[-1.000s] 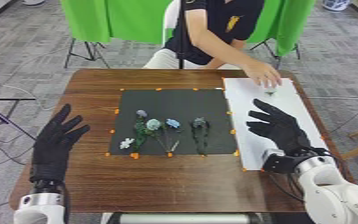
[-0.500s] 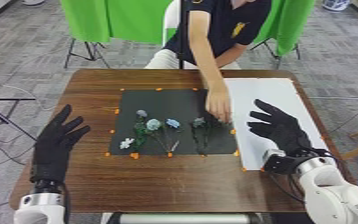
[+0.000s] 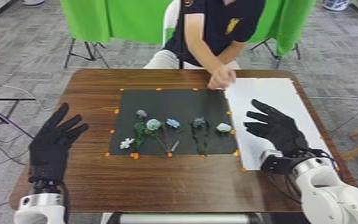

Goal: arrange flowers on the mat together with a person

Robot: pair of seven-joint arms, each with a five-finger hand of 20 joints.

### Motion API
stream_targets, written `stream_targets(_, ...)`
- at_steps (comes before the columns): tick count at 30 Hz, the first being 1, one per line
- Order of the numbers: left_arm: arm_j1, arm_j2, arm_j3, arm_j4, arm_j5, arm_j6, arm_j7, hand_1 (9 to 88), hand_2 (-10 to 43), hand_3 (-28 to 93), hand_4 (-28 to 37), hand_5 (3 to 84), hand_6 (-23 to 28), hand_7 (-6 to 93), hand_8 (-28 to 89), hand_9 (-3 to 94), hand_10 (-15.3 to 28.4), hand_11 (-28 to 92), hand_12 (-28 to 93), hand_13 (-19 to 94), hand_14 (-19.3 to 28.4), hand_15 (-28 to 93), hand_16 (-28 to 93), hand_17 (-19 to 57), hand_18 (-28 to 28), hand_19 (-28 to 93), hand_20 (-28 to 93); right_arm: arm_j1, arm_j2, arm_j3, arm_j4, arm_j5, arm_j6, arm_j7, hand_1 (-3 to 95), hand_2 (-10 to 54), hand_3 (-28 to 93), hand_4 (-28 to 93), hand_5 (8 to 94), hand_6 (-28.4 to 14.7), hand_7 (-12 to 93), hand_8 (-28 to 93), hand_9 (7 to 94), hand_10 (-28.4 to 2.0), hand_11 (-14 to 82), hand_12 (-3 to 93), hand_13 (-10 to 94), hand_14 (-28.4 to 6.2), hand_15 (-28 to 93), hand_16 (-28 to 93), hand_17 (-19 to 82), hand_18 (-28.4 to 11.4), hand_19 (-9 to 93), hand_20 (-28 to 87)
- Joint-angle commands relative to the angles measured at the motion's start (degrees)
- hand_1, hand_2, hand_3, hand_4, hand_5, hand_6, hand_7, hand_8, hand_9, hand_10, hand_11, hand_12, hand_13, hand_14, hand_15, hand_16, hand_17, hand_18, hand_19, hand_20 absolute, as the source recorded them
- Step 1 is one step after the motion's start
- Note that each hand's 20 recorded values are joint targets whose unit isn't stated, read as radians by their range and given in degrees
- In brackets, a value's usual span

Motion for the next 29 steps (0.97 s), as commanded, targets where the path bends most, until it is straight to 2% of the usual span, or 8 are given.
stream_targets(1, 1.3, -0.73, -0.78, 0.3, -1.36, -2.4, -0.54, 13.2, 9.0, 70, -28.3, 37.2, 3.3, 10.0, -9, 40.3, 15.9, 18, 9, 29, 25.8, 44, -7, -9.6, 24.1, 44, 16, -0.3, -0.7, -0.4, -0.6, -0.5, 0.1, -1.2, 15.6, 5.0, 80, -28, 38.7, 4.4, 14, -12, 42.1, -12.2, 6.4, 14.5, 33, -18.2, 20, 20, 0, -22.0, 46, 17)
stream_targets(3, 1.5, -0.59, -1.06, 0.24, -2.24, -3.36, -0.52, 13.4, 8.1, 68, -28.3, 37.1, 3.2, 9.8, -9, 40.4, 15.2, 16, 9, 29, 25.3, 40, -6, -11.8, 24.3, 39, 14, 0.1, -0.4, -0.5, -0.6, -0.3, 0.2, -1.4, 15.6, 5.0, 80, -28, 38.7, 4.4, 14, -12, 42.2, -12.1, 6.4, 14.4, 33, -18.1, 20, 20, 0, -22.0, 46, 17)
stream_targets(7, 1.1, 0.22, 0.11, 0.56, -5.67, -3.0, 2.4, 18.7, 3.7, 59, -28.3, 35.9, 3.1, 8.8, -8, 38.9, 14.8, 15, 10, 27, 24.8, 36, -3, -14.9, 25.4, 33, 12, 0.8, 0.3, -0.6, -0.5, -1.1, -0.3, -1.4, 15.6, 4.9, 80, -28, 38.7, 4.4, 14, -12, 42.3, -12.2, 6.4, 14.4, 33, -18.2, 21, 20, 0, -21.9, 46, 18)
stream_targets(13, 0.4, 0.37, 0.86, 0.75, -5.59, -1.71, 3.49, 20.1, 3.1, 56, -28.3, 35.9, 3.2, 8.5, -8, 38.7, 15.1, 15, 10, 27, 24.7, 35, -2, -16.0, 23.9, 32, 12, 1.0, 0.3, -0.7, -0.3, -1.7, -0.3, -1.3, 15.5, 5.0, 80, -28, 38.9, 4.3, 14, -12, 42.5, -12.1, 6.6, 14.5, 33, -18.2, 21, 20, 0, -21.9, 46, 18)
stream_targets(16, 0.4, 0.67, 1.34, 0.94, -6.91, -1.96, 5.05, 15.1, 3.5, 65, -28.3, 36.1, 3.2, 8.6, -8, 39.1, 15.2, 15, 10, 27, 24.9, 36, -2, -15.0, 23.6, 32, 13, 0.9, 0.2, -0.7, -0.3, -1.5, -0.6, -1.2, 15.3, 5.0, 80, -28, 38.9, 4.4, 14, -12, 42.5, -12.2, 6.6, 14.4, 33, -18.1, 21, 20, 0, -21.9, 46, 17)
stream_targets(19, 0.4, 0.49, 1.13, 0.94, -5.64, -1.67, 4.29, 9.5, 3.2, 78, -28.3, 36.0, 2.9, 8.6, -8, 39.2, 15.2, 15, 10, 28, 24.9, 36, -2, -14.4, 23.8, 32, 13, 0.9, -0.1, -0.6, -0.3, -1.4, -0.5, -1.2, 15.3, 4.9, 80, -28, 39.0, 4.4, 14, -12, 42.5, -12.2, 6.5, 14.4, 33, -18.1, 21, 19, 0, -21.9, 46, 18)
stream_targets(21, 0.4, 0.59, 1.32, 0.93, -6.19, -1.82, 4.7, 9.7, 3.4, 79, -28.3, 35.8, 2.8, 8.7, -8, 38.8, 15.2, 14, 10, 28, 24.8, 36, -3, -14.3, 23.9, 32, 13, 1.1, -0.1, -0.7, -0.3, -1.6, -0.5, -1.0, 15.3, 4.9, 80, -28, 39.0, 4.4, 14, -12, 42.4, -12.1, 6.5, 14.4, 33, -18.1, 21, 19, 0, -21.8, 46, 18)
stream_targets(29, 0.2, 0.47, 1.26, 0.9, -6.15, -1.32, 4.64, 14.2, 3.1, 67, -28.3, 35.4, 2.8, 8.8, -8, 38.5, 15.3, 14, 10, 28, 24.5, 35, -2, -14.0, 24.1, 32, 13, 1.9, -0.2, -1.1, -0.1, -1.4, -0.6, -0.9, 15.4, 4.8, 80, -28, 39.0, 4.5, 14, -12, 42.5, -12.2, 6.5, 14.4, 33, -18.1, 22, 19, 0, -21.8, 46, 17)
